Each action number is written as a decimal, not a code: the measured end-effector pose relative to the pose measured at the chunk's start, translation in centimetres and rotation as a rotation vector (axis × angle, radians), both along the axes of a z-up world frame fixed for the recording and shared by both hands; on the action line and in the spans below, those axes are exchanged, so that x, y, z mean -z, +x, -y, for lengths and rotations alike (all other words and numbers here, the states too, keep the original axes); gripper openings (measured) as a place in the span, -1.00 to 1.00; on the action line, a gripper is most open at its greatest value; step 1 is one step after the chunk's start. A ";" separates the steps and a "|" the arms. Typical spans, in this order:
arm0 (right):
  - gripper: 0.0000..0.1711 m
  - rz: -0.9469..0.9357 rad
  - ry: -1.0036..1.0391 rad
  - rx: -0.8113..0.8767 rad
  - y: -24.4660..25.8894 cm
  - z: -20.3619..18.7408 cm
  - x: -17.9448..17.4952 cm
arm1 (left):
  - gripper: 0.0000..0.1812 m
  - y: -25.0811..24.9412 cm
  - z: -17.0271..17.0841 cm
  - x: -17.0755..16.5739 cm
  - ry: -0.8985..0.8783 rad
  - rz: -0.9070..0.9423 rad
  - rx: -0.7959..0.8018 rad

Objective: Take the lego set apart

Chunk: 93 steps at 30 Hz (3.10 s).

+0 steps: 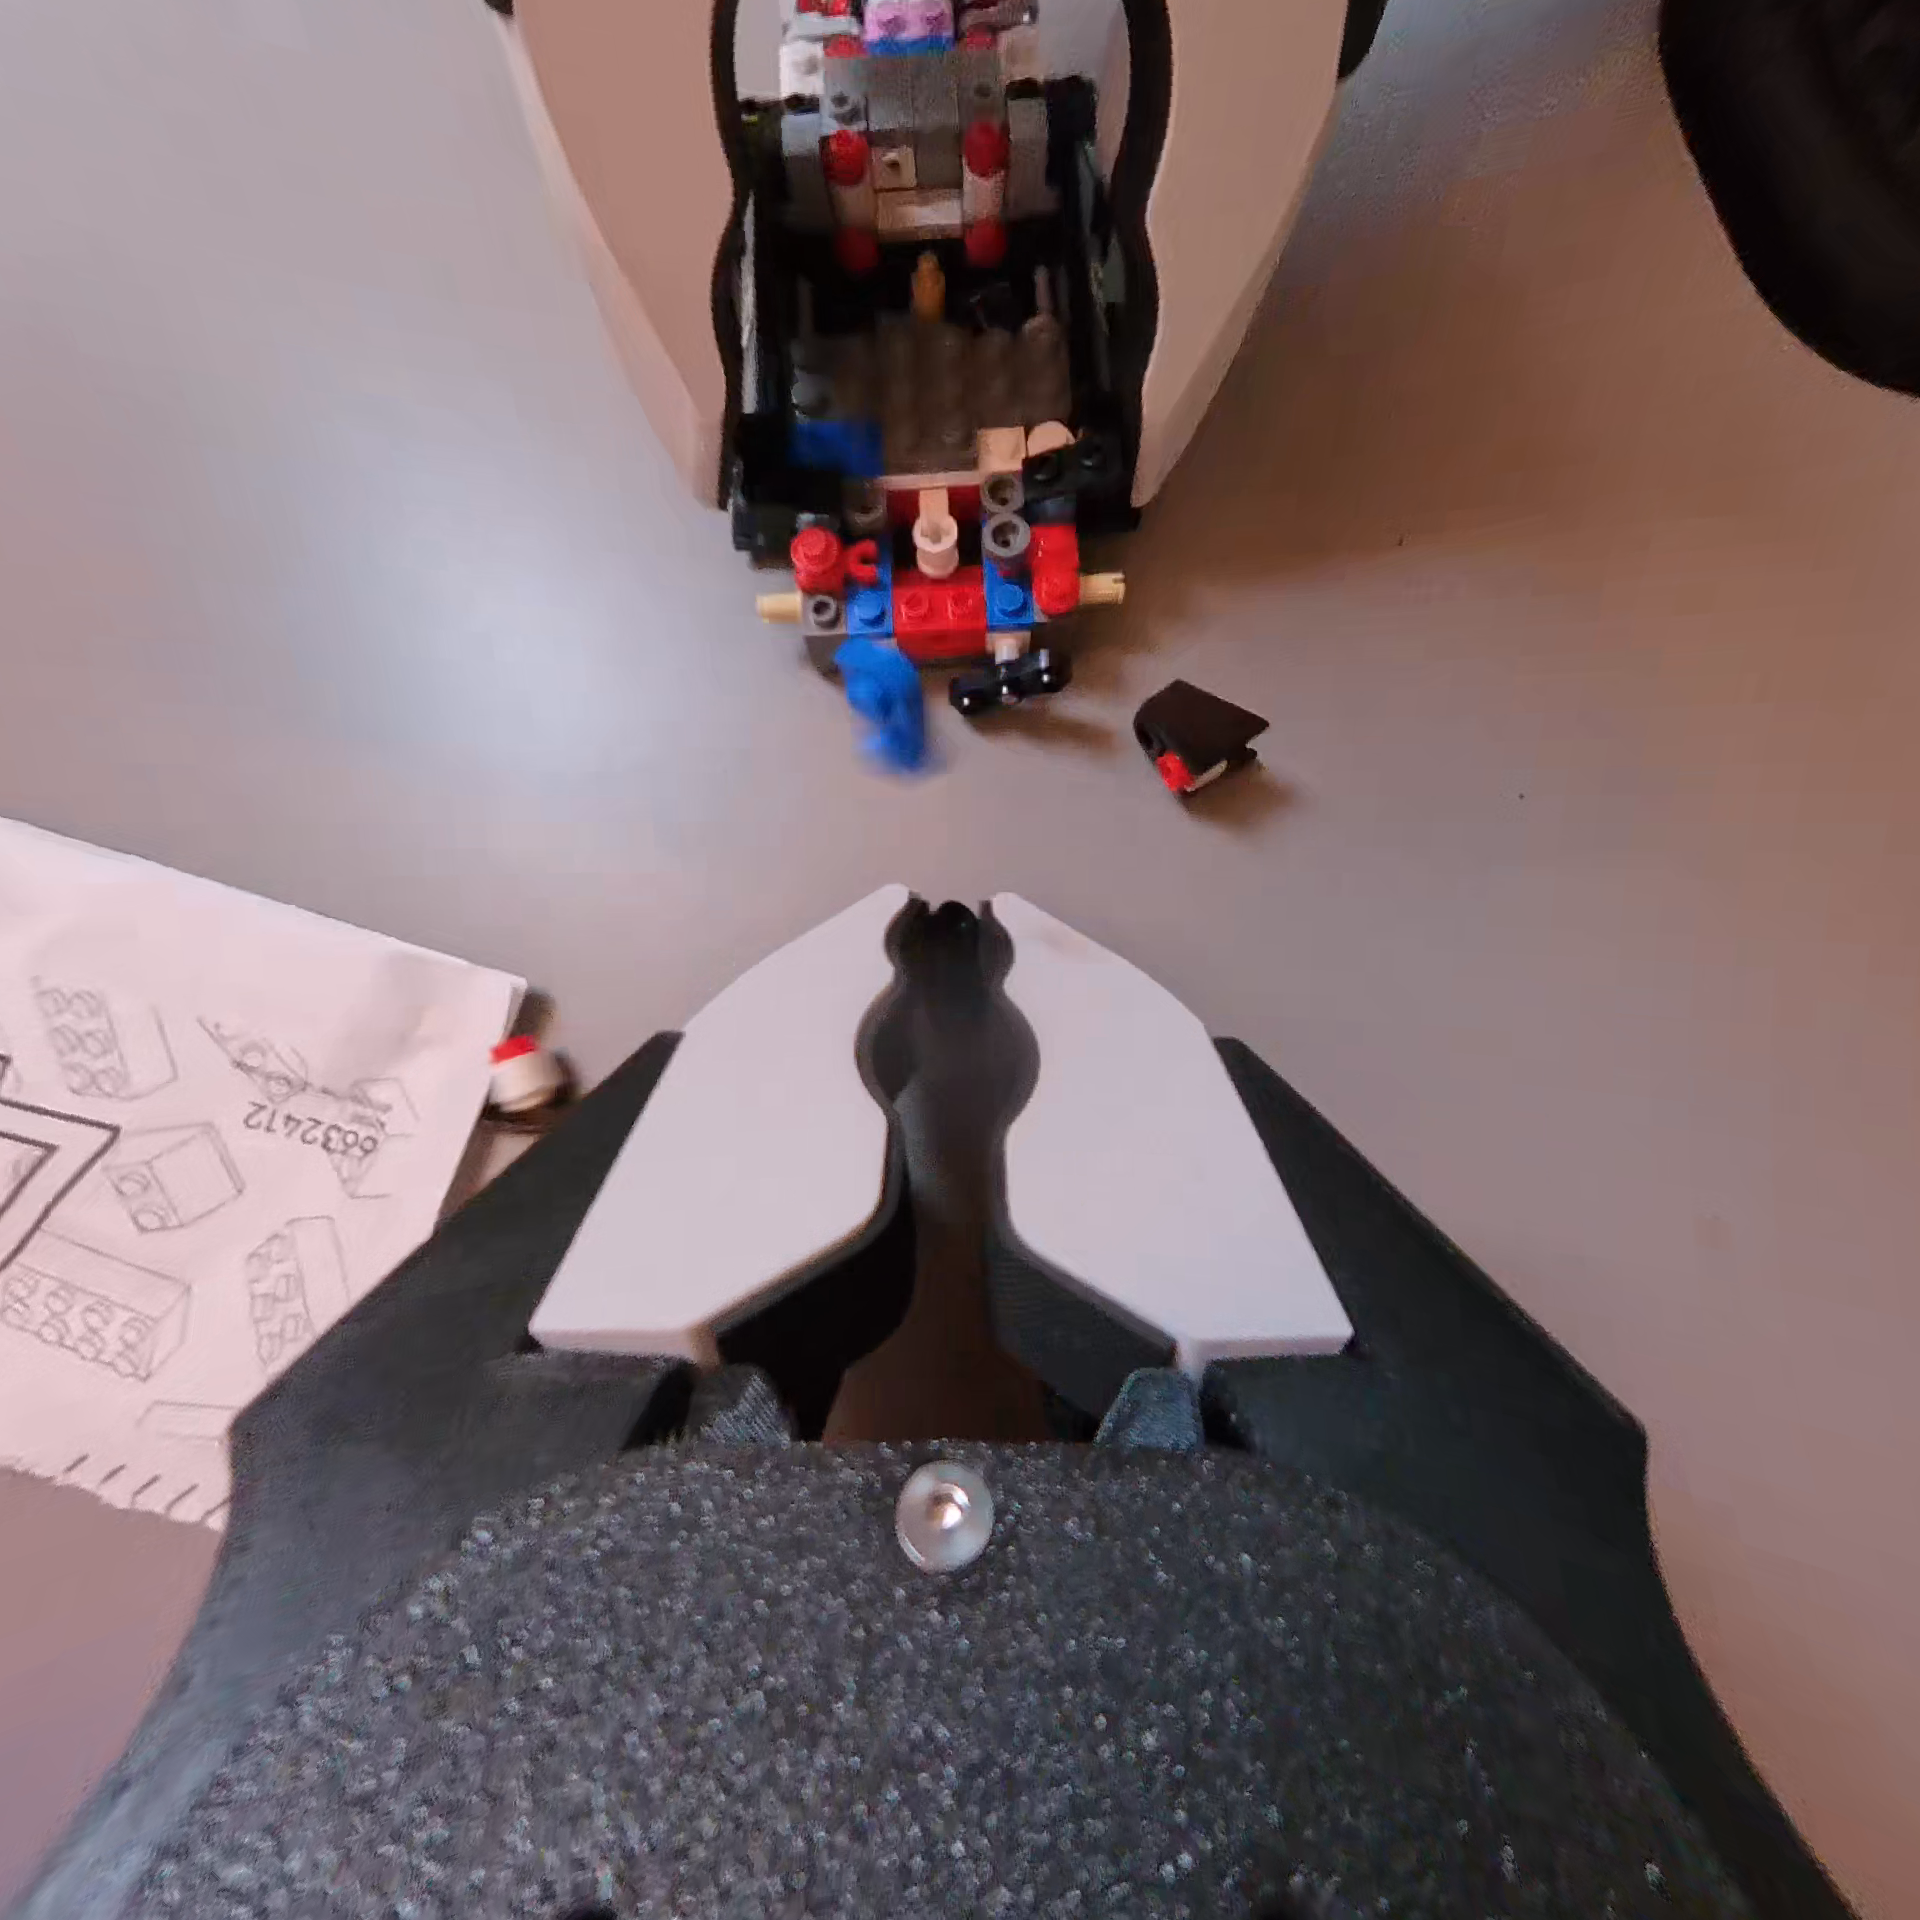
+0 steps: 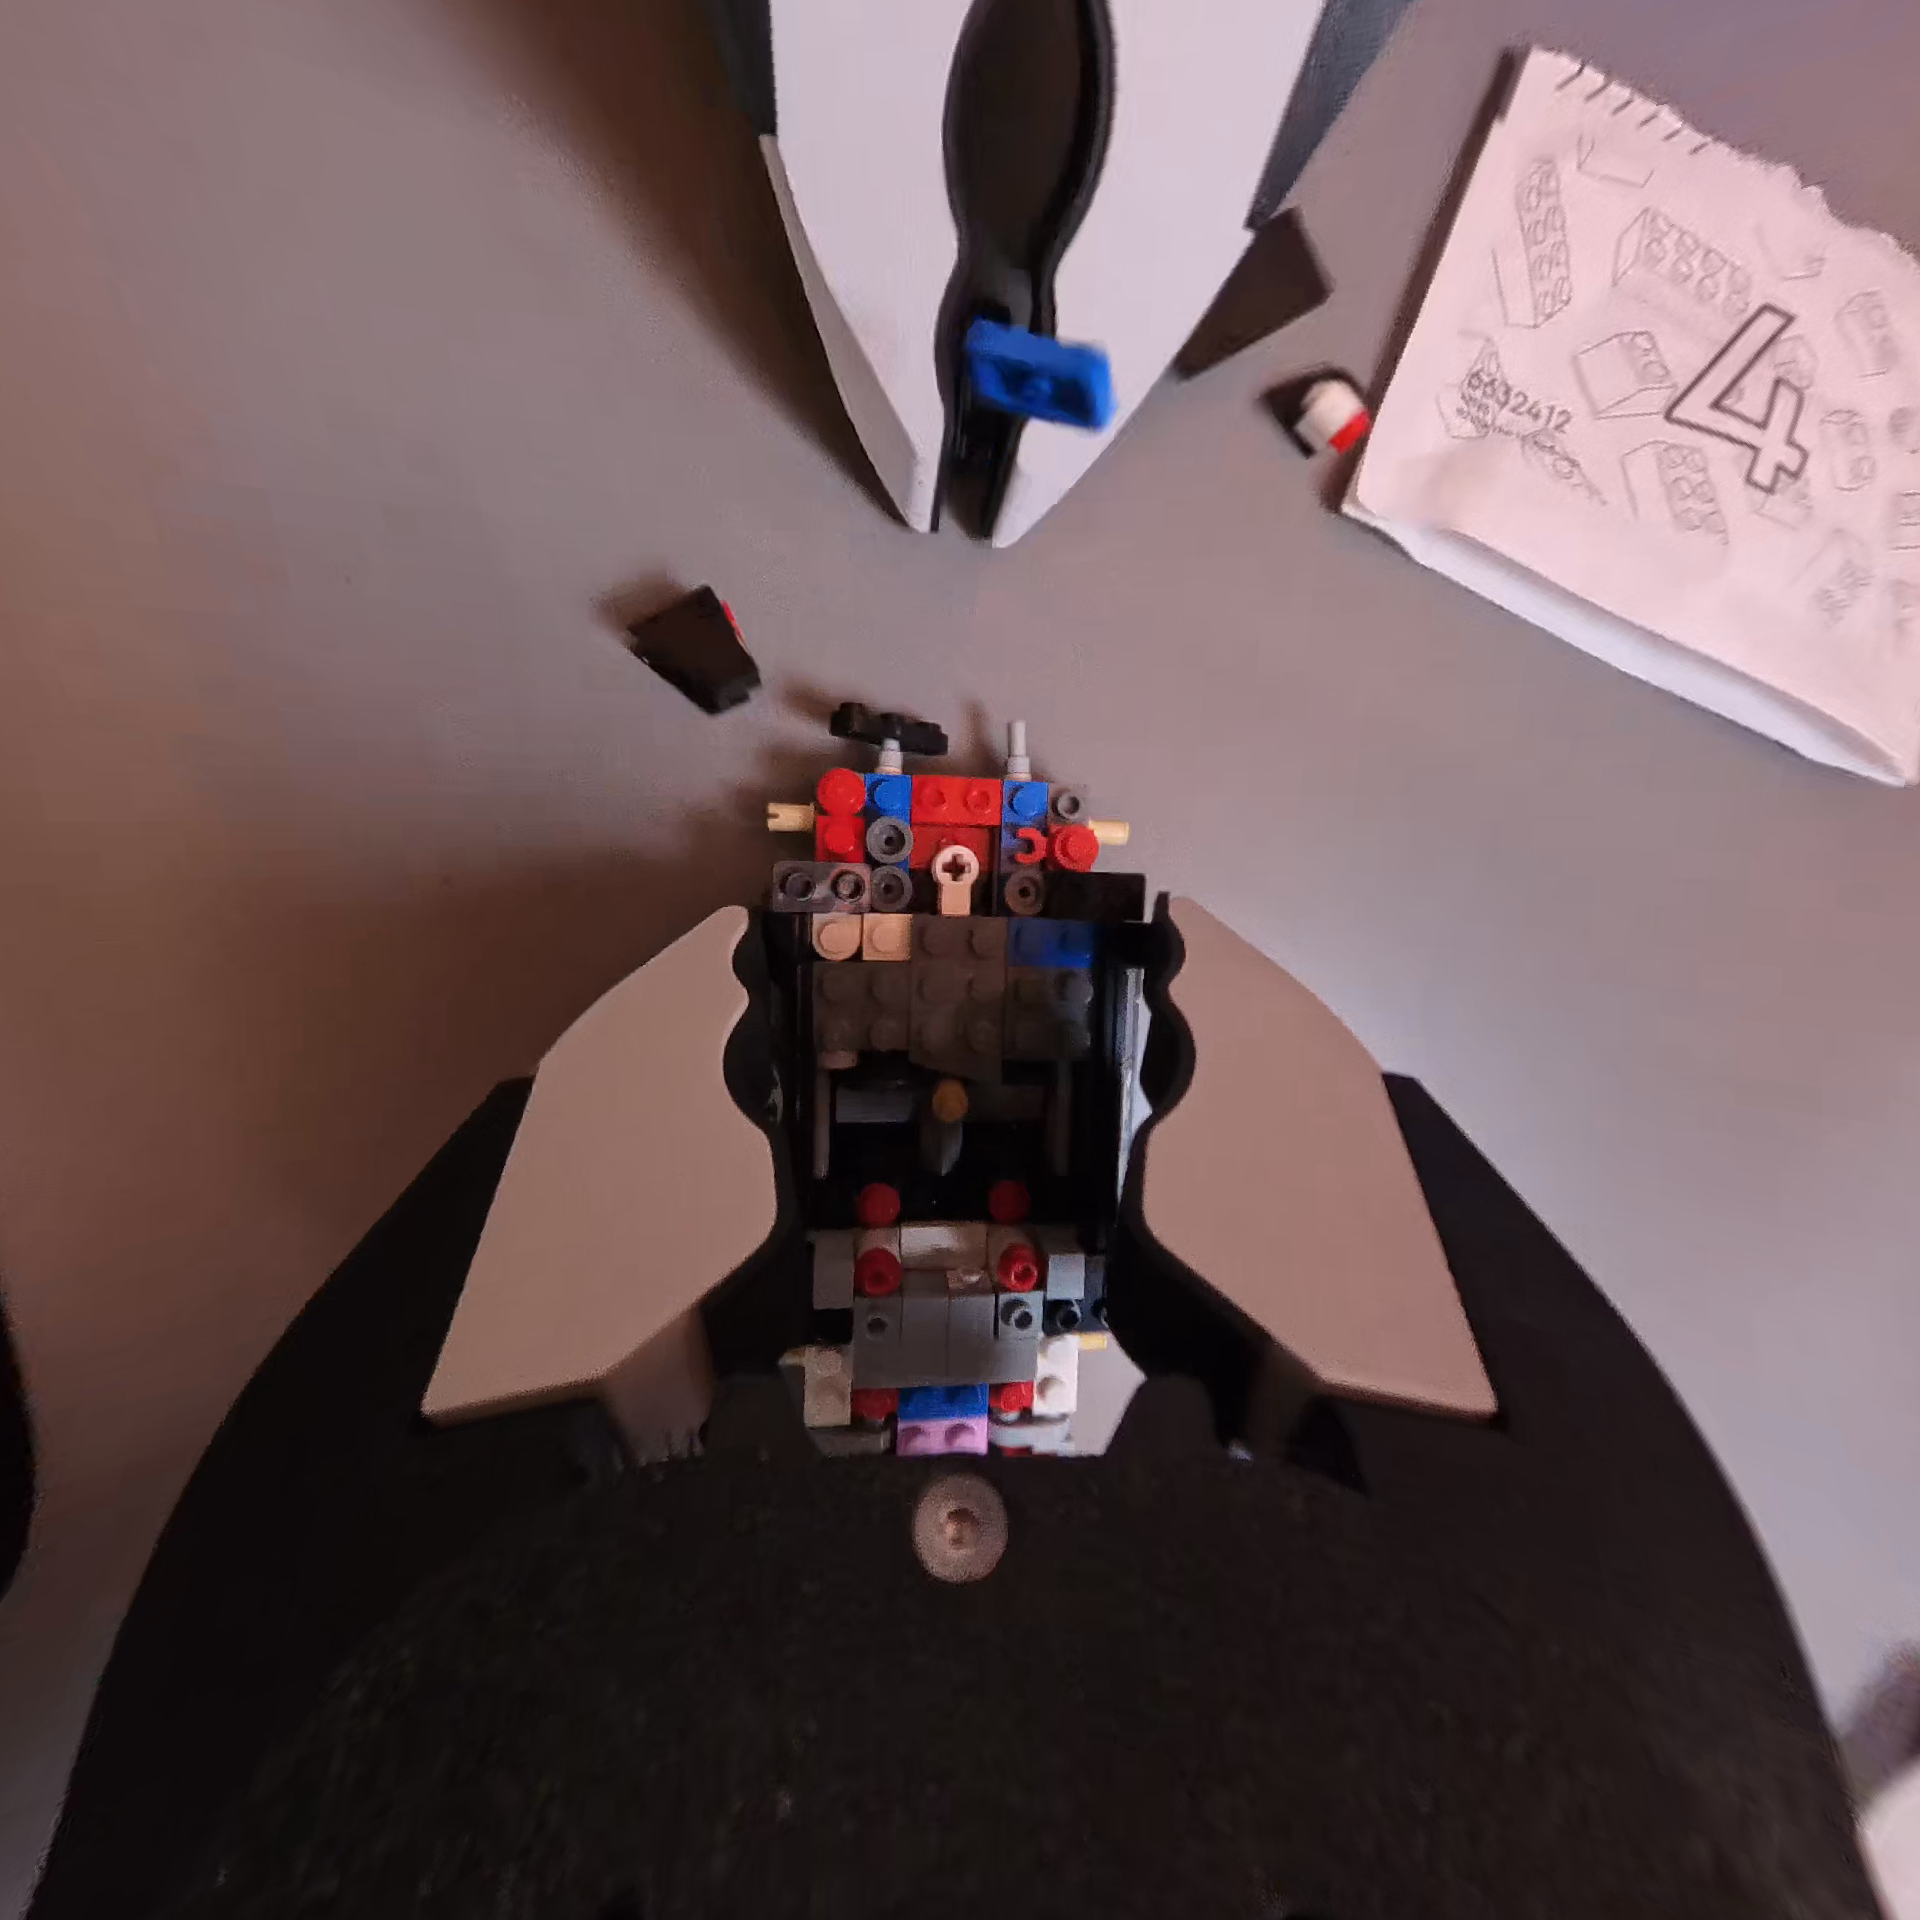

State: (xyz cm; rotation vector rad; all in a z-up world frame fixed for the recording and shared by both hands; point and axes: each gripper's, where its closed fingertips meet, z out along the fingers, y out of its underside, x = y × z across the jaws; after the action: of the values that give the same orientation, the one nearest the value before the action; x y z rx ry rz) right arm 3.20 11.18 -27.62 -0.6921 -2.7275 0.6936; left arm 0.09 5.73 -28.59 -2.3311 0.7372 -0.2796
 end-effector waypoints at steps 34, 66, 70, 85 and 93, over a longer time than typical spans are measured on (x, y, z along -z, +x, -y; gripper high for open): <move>-0.18 -0.031 -0.035 0.037 -0.3 -0.1 -0.1 | -0.80 1.1 -1.5 -1.6 0.307 -0.323 0.048; -0.07 -0.006 0.078 0.236 3.1 -5.0 0.0 | -0.60 3.1 0.7 -2.3 0.183 0.057 0.002; -0.13 0.004 0.168 0.201 2.1 -6.5 0.5 | -0.61 3.8 0.7 -1.4 0.164 0.030 0.030; -0.19 -0.068 0.354 0.239 -2.7 -14.4 -3.6 | -0.64 2.0 1.8 -2.3 0.200 0.011 -0.007; -0.35 -0.323 0.020 0.776 4.6 -18.5 -8.1 | -0.70 -2.4 2.6 -6.3 0.351 0.097 -0.114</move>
State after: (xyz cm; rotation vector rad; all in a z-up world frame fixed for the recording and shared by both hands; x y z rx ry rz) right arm 7.77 29.72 -19.49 -1.3731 -1.9350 0.5168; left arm -2.29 3.11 -22.27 -2.0029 0.5540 -0.1932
